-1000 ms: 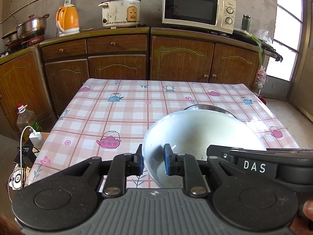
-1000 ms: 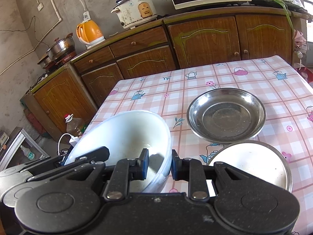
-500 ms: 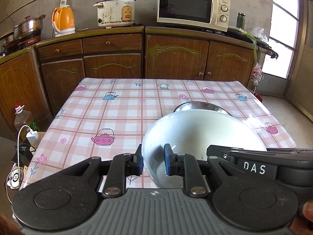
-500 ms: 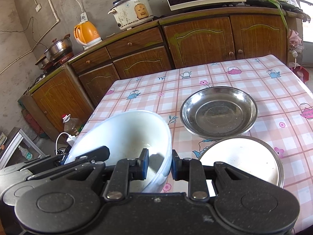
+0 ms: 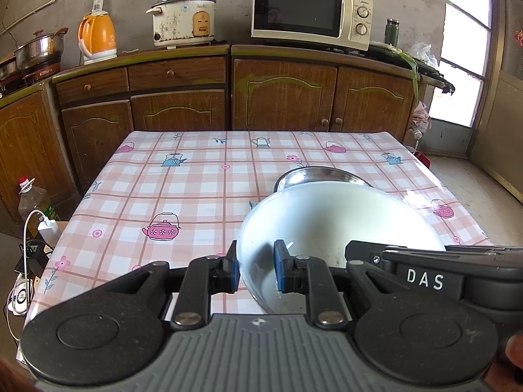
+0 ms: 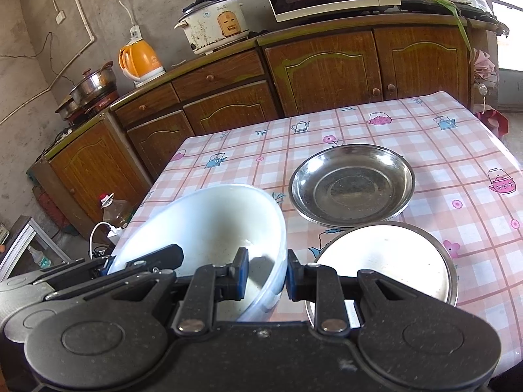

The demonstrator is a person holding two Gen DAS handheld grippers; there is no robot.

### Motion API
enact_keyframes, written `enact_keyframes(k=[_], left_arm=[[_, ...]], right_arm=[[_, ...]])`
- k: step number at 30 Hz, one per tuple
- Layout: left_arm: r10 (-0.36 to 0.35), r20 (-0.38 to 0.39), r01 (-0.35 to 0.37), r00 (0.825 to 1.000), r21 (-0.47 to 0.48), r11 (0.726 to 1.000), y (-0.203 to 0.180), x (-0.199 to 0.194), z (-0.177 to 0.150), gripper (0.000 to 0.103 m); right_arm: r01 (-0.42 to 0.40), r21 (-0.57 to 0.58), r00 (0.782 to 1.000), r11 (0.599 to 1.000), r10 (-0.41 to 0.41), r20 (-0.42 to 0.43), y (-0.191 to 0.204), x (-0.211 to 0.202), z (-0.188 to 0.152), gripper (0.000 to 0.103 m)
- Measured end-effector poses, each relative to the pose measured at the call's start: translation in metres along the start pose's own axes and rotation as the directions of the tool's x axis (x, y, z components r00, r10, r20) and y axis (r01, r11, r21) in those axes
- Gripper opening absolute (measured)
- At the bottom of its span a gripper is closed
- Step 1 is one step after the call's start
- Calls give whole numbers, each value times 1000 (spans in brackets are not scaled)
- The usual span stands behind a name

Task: Organize plates and bowls

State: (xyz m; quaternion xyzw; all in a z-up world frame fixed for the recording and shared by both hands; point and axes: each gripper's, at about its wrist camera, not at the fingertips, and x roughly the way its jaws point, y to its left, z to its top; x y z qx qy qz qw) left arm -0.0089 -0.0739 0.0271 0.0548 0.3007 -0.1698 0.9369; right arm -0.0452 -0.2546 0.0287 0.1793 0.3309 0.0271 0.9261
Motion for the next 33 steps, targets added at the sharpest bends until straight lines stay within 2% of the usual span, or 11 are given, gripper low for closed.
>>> enact_keyframes(k=[33], left_arm=[[-61, -26, 62, 998, 14, 998, -28, 5, -10, 20]], right_arm=[[61, 10, 998, 998, -61, 14, -29, -19, -13, 30]])
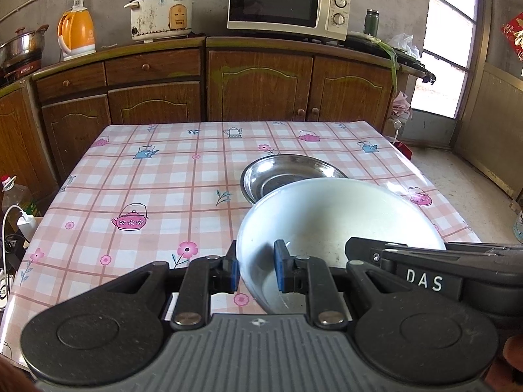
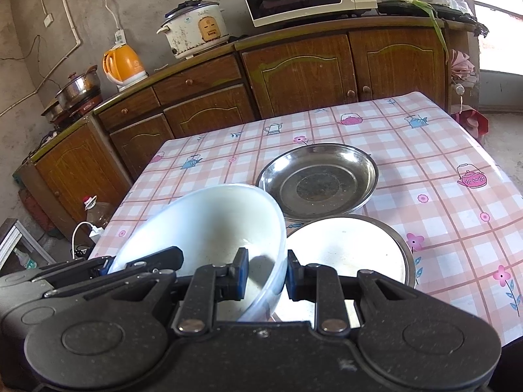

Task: Organize plates and bowls

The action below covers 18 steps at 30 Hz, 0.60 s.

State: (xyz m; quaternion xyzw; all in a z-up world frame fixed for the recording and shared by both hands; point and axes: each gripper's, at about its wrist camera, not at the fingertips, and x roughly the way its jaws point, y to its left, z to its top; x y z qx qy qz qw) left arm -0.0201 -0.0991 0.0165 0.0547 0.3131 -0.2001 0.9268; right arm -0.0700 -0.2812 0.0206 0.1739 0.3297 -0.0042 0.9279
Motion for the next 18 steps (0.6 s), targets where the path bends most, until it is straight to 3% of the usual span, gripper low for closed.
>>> enact_keyframes(k=[18], left_arm=[[-35, -18, 35, 999, 20, 999, -9, 11, 0, 20]], right_arm=[[31, 9, 1000, 999, -31, 1, -12, 0, -2, 30]])
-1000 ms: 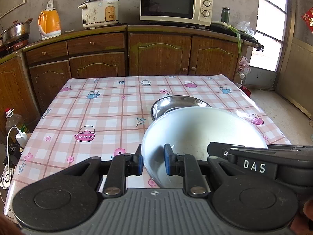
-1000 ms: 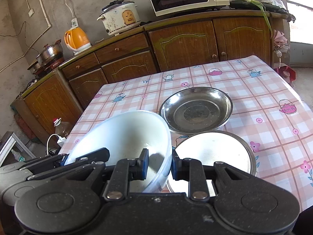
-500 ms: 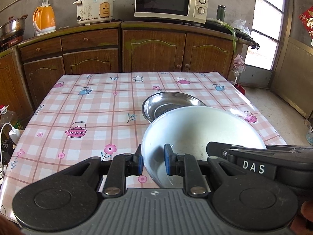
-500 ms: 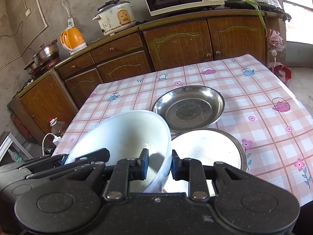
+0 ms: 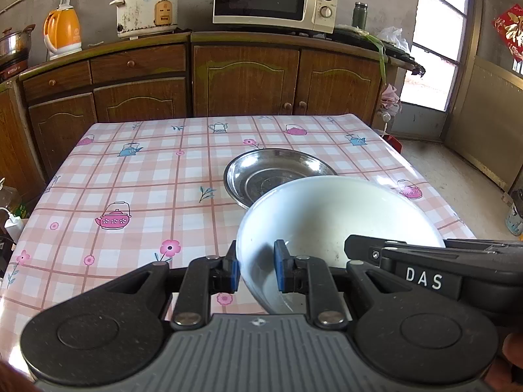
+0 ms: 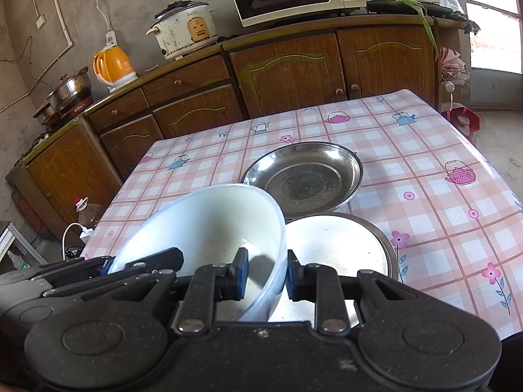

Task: Organize plates and bowls

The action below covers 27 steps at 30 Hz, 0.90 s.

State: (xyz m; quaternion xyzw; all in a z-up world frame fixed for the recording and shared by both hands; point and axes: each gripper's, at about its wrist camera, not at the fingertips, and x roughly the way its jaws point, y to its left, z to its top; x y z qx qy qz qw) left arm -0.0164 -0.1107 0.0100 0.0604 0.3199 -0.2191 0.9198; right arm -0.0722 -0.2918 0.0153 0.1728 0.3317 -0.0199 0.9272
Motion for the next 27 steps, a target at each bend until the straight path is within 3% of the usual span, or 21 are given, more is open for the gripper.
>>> enact_keyframes(k=[27], left_arm=[[-47, -27, 47, 999, 22, 999, -13, 21, -1, 22]], right_arm=[[44, 39, 999, 998, -44, -16, -23, 10, -2, 30]])
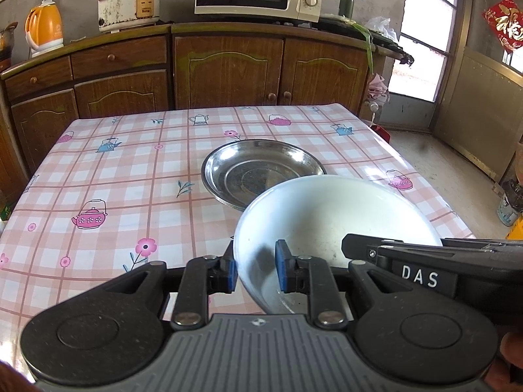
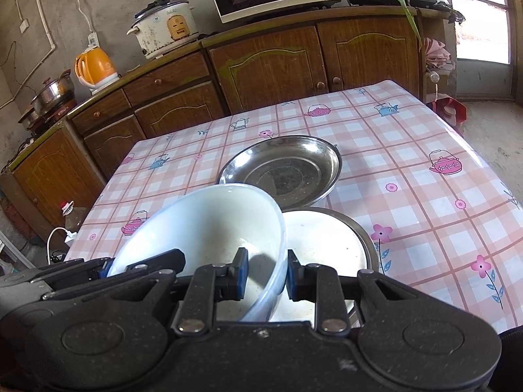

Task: Organize plates and bowls

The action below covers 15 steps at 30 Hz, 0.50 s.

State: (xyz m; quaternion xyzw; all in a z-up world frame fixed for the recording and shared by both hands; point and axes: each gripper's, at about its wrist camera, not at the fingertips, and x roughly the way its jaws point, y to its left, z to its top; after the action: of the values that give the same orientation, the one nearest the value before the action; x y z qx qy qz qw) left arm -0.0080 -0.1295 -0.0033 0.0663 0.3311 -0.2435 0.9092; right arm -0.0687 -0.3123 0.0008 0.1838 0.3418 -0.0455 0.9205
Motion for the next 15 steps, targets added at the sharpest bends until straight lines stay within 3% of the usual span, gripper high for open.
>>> enact_keyframes(k=[15], left_arm=[[-44, -18, 45, 999, 32, 998, -12, 21, 0, 22]], right_arm=[[44, 40, 999, 998, -44, -3, -23, 11, 0, 30]])
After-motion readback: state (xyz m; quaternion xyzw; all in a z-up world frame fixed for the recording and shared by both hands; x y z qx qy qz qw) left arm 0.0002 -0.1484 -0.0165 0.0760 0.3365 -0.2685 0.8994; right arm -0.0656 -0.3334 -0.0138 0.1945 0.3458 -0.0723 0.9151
